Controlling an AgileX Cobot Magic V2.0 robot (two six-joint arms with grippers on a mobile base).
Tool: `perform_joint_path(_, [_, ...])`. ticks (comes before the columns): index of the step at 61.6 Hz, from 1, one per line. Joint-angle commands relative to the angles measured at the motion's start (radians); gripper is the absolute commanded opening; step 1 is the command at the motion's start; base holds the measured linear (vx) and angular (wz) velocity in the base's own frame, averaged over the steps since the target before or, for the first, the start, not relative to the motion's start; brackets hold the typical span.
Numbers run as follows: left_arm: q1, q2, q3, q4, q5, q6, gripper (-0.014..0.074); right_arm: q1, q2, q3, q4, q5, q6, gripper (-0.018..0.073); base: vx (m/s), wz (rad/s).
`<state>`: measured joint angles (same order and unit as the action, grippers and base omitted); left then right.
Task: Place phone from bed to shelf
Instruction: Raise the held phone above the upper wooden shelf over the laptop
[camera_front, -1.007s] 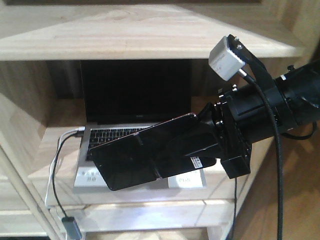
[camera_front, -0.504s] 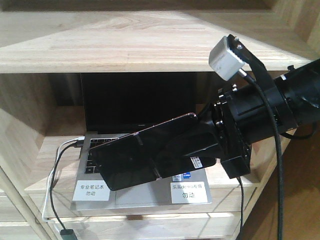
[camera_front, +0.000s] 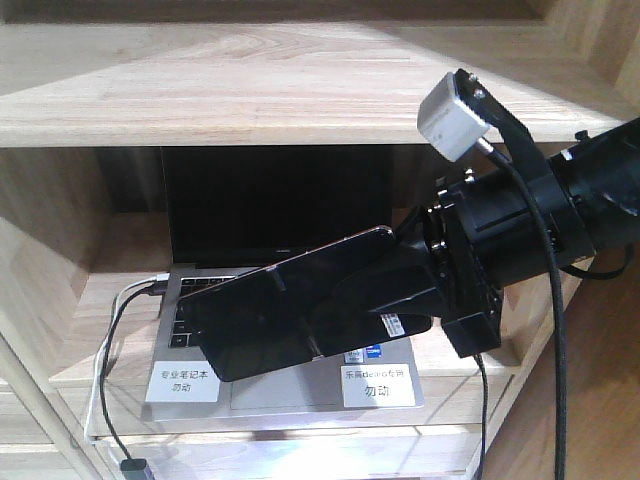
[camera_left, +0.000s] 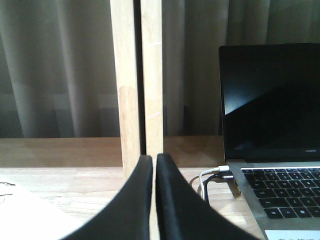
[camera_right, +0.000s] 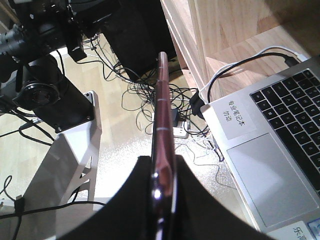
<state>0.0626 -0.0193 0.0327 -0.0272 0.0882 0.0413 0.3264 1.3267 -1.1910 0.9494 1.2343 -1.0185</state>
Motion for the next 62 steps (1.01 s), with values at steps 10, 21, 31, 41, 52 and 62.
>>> perform_joint_path(10, [-0.006, -0.008, -0.025, -0.010, -0.072, -0.009, 0.0001, -0.002, -0.030, -0.028, 0.080, 0.038, -0.009, -0.0002, 0.00, 0.00])
perform_joint_path(21, [-0.006, -0.008, -0.025, -0.010, -0.072, -0.009, 0.0001, -0.002, -0.030, -0.028, 0.080, 0.038, -0.009, -0.0002, 0.00, 0.00])
perform_joint_path(31, [-0.006, -0.008, -0.025, -0.010, -0.072, -0.009, 0.0001, -0.002, -0.030, -0.028, 0.080, 0.038, -0.009, -0.0002, 0.00, 0.00])
perform_joint_path(41, [-0.006, -0.008, -0.025, -0.010, -0.072, -0.009, 0.0001, -0.002, -0.030, -0.028, 0.080, 0.041, -0.009, -0.0002, 0.00, 0.00])
perform_joint_path(52, [-0.006, -0.008, -0.025, -0.010, -0.072, -0.009, 0.0001, -0.002, -0.030, -0.028, 0.080, 0.053, -0.005, -0.0002, 0.00, 0.00])
perform_joint_path(62, [-0.006, -0.008, -0.025, -0.010, -0.072, -0.009, 0.0001, -0.002, -0.030, -0.028, 0.081, 0.052, -0.005, -0.0002, 0.00, 0.00])
